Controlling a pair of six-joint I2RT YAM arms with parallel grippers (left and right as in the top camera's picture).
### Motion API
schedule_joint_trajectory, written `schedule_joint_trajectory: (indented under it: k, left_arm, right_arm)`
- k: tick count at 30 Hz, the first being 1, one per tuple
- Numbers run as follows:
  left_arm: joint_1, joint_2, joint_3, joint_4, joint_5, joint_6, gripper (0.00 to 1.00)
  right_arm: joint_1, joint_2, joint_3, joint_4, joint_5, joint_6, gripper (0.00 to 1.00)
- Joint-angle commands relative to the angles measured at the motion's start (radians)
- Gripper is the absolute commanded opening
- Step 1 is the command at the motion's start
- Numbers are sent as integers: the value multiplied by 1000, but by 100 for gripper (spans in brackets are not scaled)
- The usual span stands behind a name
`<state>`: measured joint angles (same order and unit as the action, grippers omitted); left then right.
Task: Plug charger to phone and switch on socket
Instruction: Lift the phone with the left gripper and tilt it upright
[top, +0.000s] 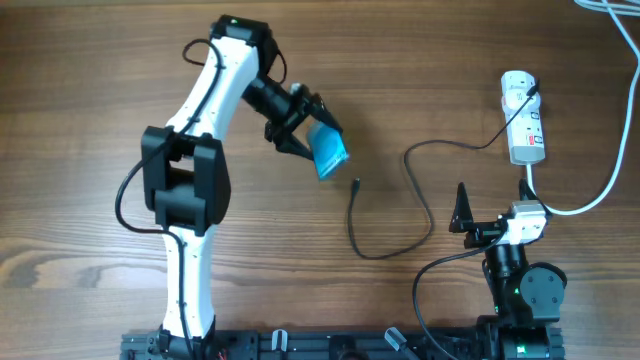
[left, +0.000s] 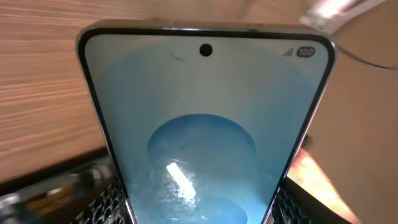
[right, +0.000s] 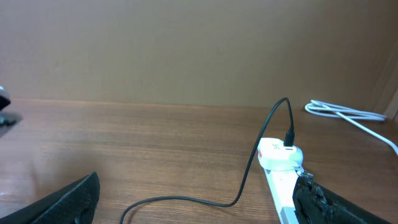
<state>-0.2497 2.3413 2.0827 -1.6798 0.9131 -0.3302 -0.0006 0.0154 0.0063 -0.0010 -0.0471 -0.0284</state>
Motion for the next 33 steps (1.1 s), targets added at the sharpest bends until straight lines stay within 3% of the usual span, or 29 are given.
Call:
schedule_joint_trajectory:
  k: [1, 5, 11, 33]
  left_arm:
    - [52, -55, 19, -6, 335, 39, 63]
    - [97, -55, 19, -6, 512, 39, 63]
    - [140, -55, 19, -6, 617, 39, 63]
    - [154, -55, 19, -5, 662, 39, 63]
  right_arm:
    - [3, -6, -1, 3, 9, -9, 100]
    - [3, -6, -1, 3, 9, -9, 100]
    - [3, -6, -1, 3, 9, -9, 100]
    - [3, -6, -1, 3, 9, -9, 100]
